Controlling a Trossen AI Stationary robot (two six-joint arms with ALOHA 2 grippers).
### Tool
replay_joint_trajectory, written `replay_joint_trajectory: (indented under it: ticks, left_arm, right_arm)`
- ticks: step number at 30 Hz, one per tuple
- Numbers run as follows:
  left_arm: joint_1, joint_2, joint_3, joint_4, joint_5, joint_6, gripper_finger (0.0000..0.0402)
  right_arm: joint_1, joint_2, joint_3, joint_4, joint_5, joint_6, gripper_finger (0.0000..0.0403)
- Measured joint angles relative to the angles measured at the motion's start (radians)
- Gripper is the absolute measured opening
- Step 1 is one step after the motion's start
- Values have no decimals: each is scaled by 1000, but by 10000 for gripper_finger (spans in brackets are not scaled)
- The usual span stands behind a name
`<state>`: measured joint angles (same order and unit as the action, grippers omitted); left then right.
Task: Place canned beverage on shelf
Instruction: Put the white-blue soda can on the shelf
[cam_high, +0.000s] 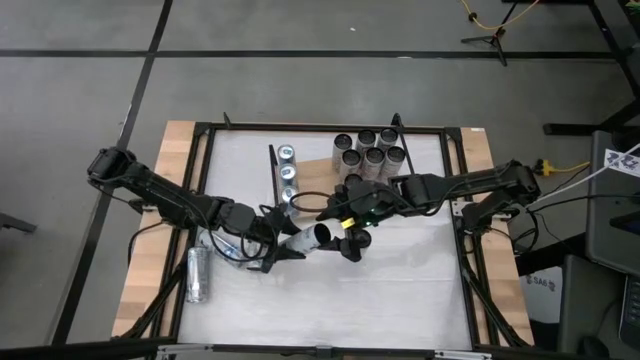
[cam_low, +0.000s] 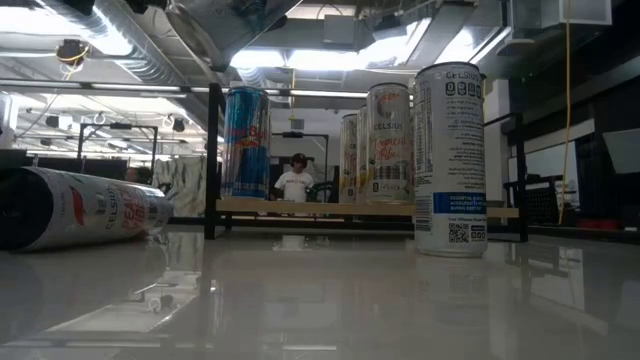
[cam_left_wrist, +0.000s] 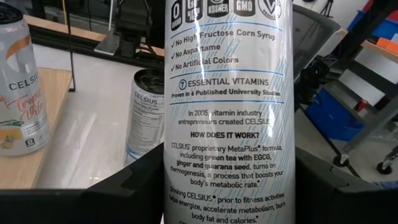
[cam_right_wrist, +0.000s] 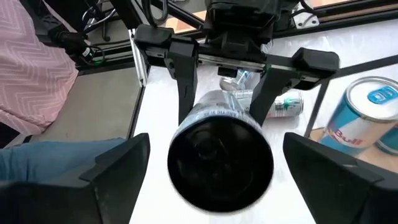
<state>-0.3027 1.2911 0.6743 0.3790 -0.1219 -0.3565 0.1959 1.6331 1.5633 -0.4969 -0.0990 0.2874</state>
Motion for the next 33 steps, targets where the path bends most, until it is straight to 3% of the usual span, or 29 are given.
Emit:
replay_joint_trajectory:
  ticks: [24, 33]
  left_arm:
    - [1, 0, 0, -8, 0, -2, 238]
    - [0, 0, 0, -7, 23, -1, 238]
  right_arm:
    - [10, 79, -2, 37, -27, -8, 363]
    - [65, 95, -1, 50, 42, -148, 362]
